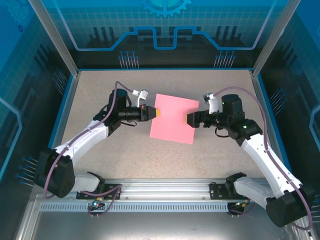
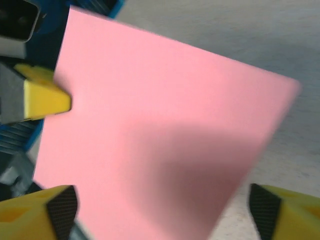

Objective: Fold a paper plane with a square sheet of paper (fold left side to right side)

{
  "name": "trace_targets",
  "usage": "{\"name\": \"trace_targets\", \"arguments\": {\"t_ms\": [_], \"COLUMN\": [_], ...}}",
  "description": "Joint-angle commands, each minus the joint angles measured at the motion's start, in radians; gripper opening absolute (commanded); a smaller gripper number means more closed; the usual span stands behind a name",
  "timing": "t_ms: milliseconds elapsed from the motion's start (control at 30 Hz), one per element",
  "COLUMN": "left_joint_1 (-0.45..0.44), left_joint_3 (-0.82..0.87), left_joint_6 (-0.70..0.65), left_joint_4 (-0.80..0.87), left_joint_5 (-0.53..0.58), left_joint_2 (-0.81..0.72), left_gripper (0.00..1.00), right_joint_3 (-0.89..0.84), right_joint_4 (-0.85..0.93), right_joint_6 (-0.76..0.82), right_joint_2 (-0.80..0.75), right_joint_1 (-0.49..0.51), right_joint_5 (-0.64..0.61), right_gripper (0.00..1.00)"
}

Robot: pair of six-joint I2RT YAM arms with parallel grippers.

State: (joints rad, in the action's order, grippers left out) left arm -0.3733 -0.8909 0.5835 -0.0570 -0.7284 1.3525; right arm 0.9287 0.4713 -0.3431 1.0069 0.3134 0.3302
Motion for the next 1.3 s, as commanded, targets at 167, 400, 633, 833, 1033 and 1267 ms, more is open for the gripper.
{"name": "trace_targets", "arguments": {"t_ms": [167,400,633,833,1033,1267], "left_joint_1": [-0.005,-0.008,-0.028,-0.044,-0.072,-0.108], "left_joint_3": [0.126,0.138,0.105,0.080,0.045,-0.001], "left_joint_6": [0.027,0.026,0.010,0.023,0.069,0.150], "left_joint_4": [0.006,0.036,0.090,0.115,0.105,0.014], "left_joint_5": [0.200,0.264,0.261,0.245,0.205,0.138], "left_joint_2": [0.212,0.299,0.294,0.270,0.241,0.283], "left_gripper": [0.06,0.05,0.07,0.12,0.27,0.52], "right_joint_3": [-0.195,-0.261,-0.198,-0.117,-0.102,-0.124], "right_joint_4": [-0.096,-0.243,-0.349,-0.309,-0.268,-0.261], "right_joint_6": [-0.136,-0.283,-0.310,-0.314,-0.323,-0.318], "right_joint_2": [0.018,0.210,0.432,0.627,0.723,0.738], "right_joint_1": [-0.002,0.081,0.146,0.189,0.212,0.220], "right_joint_5": [-0.135,-0.116,-0.106,-0.118,-0.136,-0.156], "right_gripper": [0.89,0.42,0.30,0.25,0.23,0.24]}}
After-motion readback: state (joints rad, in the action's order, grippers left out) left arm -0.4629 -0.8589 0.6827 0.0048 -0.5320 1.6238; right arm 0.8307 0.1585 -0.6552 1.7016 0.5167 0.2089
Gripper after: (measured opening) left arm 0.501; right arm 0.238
